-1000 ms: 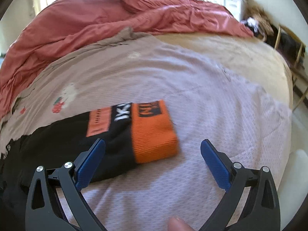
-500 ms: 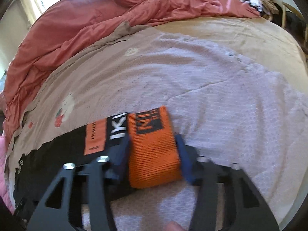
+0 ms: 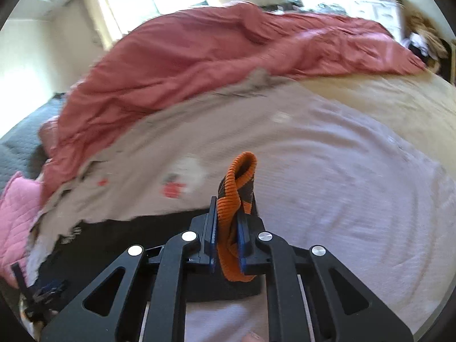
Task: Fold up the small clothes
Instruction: 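Lift the cuff with the right gripper and carry it across the shirt back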
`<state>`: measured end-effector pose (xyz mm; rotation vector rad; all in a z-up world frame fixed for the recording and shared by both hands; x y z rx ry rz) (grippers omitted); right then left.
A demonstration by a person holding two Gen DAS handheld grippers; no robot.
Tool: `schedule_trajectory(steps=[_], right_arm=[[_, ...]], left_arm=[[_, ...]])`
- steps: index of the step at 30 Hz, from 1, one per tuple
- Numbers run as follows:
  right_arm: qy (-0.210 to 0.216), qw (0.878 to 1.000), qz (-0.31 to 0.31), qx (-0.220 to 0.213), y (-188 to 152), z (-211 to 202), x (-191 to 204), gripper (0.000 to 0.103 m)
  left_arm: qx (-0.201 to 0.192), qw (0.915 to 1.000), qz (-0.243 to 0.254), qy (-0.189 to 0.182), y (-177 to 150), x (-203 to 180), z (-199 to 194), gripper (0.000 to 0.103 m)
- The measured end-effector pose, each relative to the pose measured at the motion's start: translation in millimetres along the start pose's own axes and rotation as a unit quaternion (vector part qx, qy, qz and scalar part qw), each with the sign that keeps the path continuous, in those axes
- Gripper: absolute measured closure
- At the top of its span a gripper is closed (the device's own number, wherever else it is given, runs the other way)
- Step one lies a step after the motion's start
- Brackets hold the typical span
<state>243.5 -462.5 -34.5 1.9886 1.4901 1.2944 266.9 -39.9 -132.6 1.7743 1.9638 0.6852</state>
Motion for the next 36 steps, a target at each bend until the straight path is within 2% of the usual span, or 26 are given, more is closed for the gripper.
schedule_trajectory(steps=[2,4,6,10,14,18,24,28,29,32,34,36], right_arm=[[0.026,1.0,-0.013,0.0,1,4,31,0.093],[0.06,0.998,-0.03,0.001,3,10,70,0.093],[0.089,0.995,-0.042,0.008,1,19,107,0.093],[0.148,0.986,-0.069,0.035,-15,45,181,0.093],[0.194,0.975,-0.077,0.08,-46,77,243,0.093],[0.209,0.967,-0.087,0.114,-76,101,282,0.093],[0.22,0.958,-0.076,0.166,-119,129,308,0.093],[0.255,0.944,-0.047,0.206,-142,140,321,0.079],[0.255,0.944,-0.048,0.205,-144,138,322,0.073],[0.25,0.948,-0.055,0.19,-138,130,318,0.067],[0.234,0.953,-0.067,0.18,-134,126,312,0.059],[0.21,0.96,-0.088,0.166,-129,120,299,0.056]], left_arm=[[-0.004,0.9995,-0.018,-0.026,4,3,-6,0.009],[-0.007,0.9985,-0.04,-0.035,9,13,-11,0.009],[-0.018,0.9985,-0.047,-0.024,14,21,-16,0.009],[-0.051,0.9969,-0.043,0.041,28,49,-28,0.009],[-0.057,0.9945,-0.073,0.049,35,74,-33,0.009],[-0.055,0.9921,-0.102,0.049,37,94,-33,0.009],[-0.042,0.9902,-0.125,0.045,35,106,-28,0.009],[-0.038,0.9889,-0.139,0.036,34,110,-27,0.009],[-0.038,0.9886,-0.141,0.037,34,112,-27,0.009],[-0.035,0.988,-0.146,0.035,33,115,-25,0.009],[-0.03,0.9881,-0.149,0.018,31,110,-23,0.009],[-0.022,0.9888,-0.148,-0.003,29,101,-20,0.009]])
Point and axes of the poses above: each gripper's, at about its wrist camera, not at the fingertips, and z roughly the way its jaws point, x to its left, y to its top, the point moved 10 cm from there along z, roughly the way its jaws point, and after that the axes turned 11 degrees about y, right-handed, at the moved point
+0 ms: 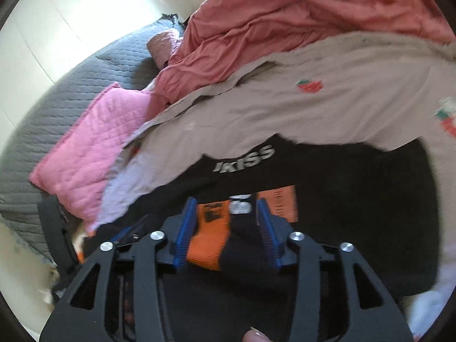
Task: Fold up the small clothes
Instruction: 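Lift the cuff with the right gripper and carry it across the shirt back, then grasp the orange cuff with the left gripper while the right gripper releases it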
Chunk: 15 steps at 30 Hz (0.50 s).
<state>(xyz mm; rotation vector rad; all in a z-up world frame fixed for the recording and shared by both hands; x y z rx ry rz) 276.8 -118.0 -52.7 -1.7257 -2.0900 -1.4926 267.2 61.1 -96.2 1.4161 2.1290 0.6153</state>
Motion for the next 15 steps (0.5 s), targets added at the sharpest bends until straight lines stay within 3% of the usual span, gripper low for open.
schedule_trajectory(steps=[3,5,7,9,12,14,15], right_arm=[[-0.019,1.0,-0.005,-0.005,-2,-10,-11,0.053],[-0.034,0.999,0.002,-0.011,-6,-20,-26,0.053],[-0.047,0.999,0.007,-0.014,-9,-28,-40,0.053],[-0.062,0.998,0.02,-0.022,-12,-40,-59,0.053],[-0.072,0.997,0.024,-0.025,-14,-46,-71,0.053],[-0.075,0.996,0.031,-0.029,-15,-50,-78,0.053],[-0.073,0.996,0.039,-0.03,-16,-53,-83,0.053]], left_arm=[[0.019,0.9991,0.014,-0.034,-11,-20,4,0.019],[0.041,0.9968,0.025,-0.064,-22,-38,8,0.038],[0.06,0.9939,0.036,-0.086,-33,-55,13,0.048],[0.069,0.9924,0.051,-0.088,-42,-68,20,0.049],[0.065,0.9924,0.067,-0.08,-48,-80,27,0.065],[0.045,0.9937,0.084,-0.06,-46,-84,25,0.093],[0.034,0.9939,0.091,-0.053,-44,-85,23,0.094]])
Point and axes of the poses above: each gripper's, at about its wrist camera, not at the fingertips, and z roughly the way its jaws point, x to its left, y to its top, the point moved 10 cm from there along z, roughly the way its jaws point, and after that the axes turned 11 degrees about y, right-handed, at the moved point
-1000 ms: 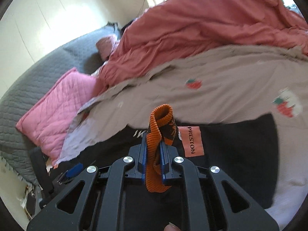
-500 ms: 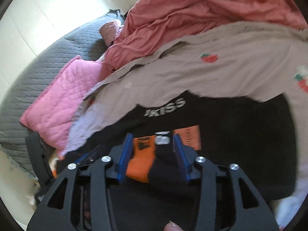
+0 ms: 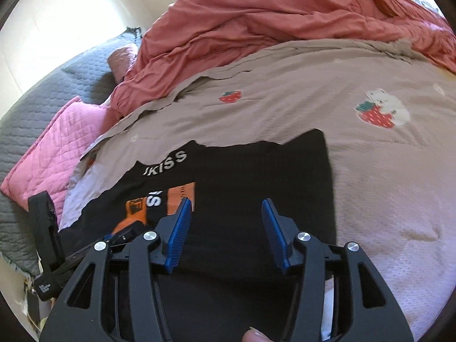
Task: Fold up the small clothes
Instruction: 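Grasp the orange cuff with the left gripper while the right gripper releases it, then lower the cuff onto the shirt back with the left gripper and open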
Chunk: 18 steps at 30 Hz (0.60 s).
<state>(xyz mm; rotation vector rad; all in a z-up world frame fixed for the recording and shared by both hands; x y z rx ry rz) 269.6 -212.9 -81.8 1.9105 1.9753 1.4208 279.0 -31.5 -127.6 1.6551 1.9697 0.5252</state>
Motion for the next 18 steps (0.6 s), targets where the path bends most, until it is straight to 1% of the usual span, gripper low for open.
schedule_trajectory(steps=[2,5,8,10,13,16,18], right_arm=[[-0.001,1.0,0.008,-0.002,0,-2,-6,0.053],[-0.002,1.0,0.015,-0.007,2,-5,-10,0.053],[-0.001,1.0,0.012,-0.01,2,-8,-9,0.053],[-0.003,1.0,0.001,-0.007,1,-6,-5,0.053],[-0.008,1.0,-0.005,-0.003,-2,-3,-2,0.053],[-0.008,1.0,-0.006,0.005,-6,3,2,0.053],[-0.01,1.0,-0.011,0.011,-8,6,5,0.053]], left_arm=[[-0.014,0.9999,0.003,0.0,4,-1,-5,0.098],[-0.036,0.9993,0.006,0.005,12,5,-16,0.099],[-0.077,0.9962,0.004,0.041,29,24,-36,0.099],[-0.098,0.9932,-0.009,0.063,39,44,-51,0.099],[-0.096,0.9912,-0.03,0.085,42,70,-55,0.099],[-0.071,0.9919,-0.055,0.09,35,88,-48,0.099],[-0.067,0.9917,-0.062,0.09,35,94,-47,0.099]])
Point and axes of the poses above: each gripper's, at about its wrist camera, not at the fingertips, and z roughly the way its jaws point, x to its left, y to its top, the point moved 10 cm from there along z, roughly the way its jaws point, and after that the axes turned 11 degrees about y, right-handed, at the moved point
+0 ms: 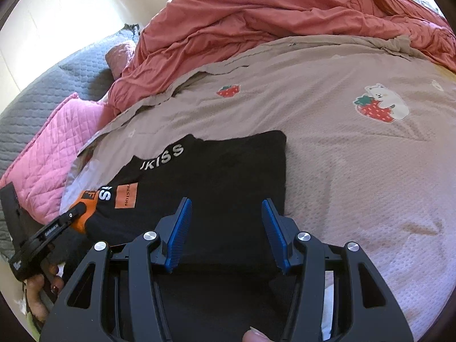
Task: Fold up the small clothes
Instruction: 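Lower the cuff onto the shirt back with the left gripper and open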
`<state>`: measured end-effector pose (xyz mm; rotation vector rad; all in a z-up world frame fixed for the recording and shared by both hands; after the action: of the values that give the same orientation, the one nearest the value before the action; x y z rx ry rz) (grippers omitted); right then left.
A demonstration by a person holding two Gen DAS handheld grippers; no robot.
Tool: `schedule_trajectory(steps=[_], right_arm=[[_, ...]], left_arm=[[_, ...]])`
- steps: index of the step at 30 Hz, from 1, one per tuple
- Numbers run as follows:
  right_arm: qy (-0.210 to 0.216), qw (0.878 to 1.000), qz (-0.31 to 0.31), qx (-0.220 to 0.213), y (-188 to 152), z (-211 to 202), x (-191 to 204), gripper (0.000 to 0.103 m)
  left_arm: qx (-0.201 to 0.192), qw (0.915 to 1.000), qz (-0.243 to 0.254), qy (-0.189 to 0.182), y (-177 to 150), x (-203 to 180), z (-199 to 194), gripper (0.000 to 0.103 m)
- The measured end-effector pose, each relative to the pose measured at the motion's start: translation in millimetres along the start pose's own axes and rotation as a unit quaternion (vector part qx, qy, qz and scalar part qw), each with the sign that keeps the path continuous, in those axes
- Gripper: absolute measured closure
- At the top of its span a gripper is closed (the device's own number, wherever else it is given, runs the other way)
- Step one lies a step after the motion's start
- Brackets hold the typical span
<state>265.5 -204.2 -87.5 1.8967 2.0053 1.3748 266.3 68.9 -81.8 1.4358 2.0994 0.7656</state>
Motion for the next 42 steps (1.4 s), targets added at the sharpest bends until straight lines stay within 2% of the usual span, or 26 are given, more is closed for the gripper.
schedule_trajectory(steps=[8,13,16,21,26,30,33,35,37,42], right_arm=[[-0.022,0.999,-0.035,0.024,-12,16,11,0.053],[-0.037,0.997,-0.045,0.052,-19,32,7,0.053],[-0.048,0.995,-0.038,0.081,-30,43,-4,0.053],[-0.043,0.995,-0.042,0.078,-31,39,-2,0.053],[-0.032,0.998,-0.045,0.043,-21,19,4,0.053],[-0.038,0.997,-0.056,0.024,-8,13,7,0.053],[-0.037,0.997,-0.066,0.023,1,18,12,0.053],[-0.042,0.996,-0.074,0.027,6,25,15,0.053],[-0.046,0.995,-0.08,0.031,9,31,17,0.053],[-0.045,0.994,-0.094,0.039,16,49,26,0.053]], left_arm=[[0.019,0.9996,-0.012,0.018,-4,19,5,0.098],[0.051,0.9976,-0.024,0.04,-12,37,18,0.098],[0.05,0.9966,-0.047,0.046,-8,55,15,0.098],[0.022,0.9961,-0.076,0.039,5,71,0,0.098],[-0.015,0.9993,-0.029,0.016,11,39,-17,0.098],[-0.002,0.9993,0.037,0.001,-5,-3,-10,0.098],[0.022,0.9969,0.075,0.011,-22,-18,5,0.091],[0.04,0.9935,0.097,0.043,-34,-15,21,0.079],[0.061,0.9917,0.098,0.056,-43,-8,34,0.078],[0.071,0.9949,0.065,0.031,-42,1,34,0.077]])
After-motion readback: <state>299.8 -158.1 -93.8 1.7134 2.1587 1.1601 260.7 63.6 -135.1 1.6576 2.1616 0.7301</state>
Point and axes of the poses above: each gripper's, at about its wrist camera, not at the fingertips, and z roughly the way its jaws point, x to its left, y to its top, the point moved 10 cm from there along z, roughly the way its jaws point, and after that the axes turned 11 degrees about y, right-handed, at the moved point
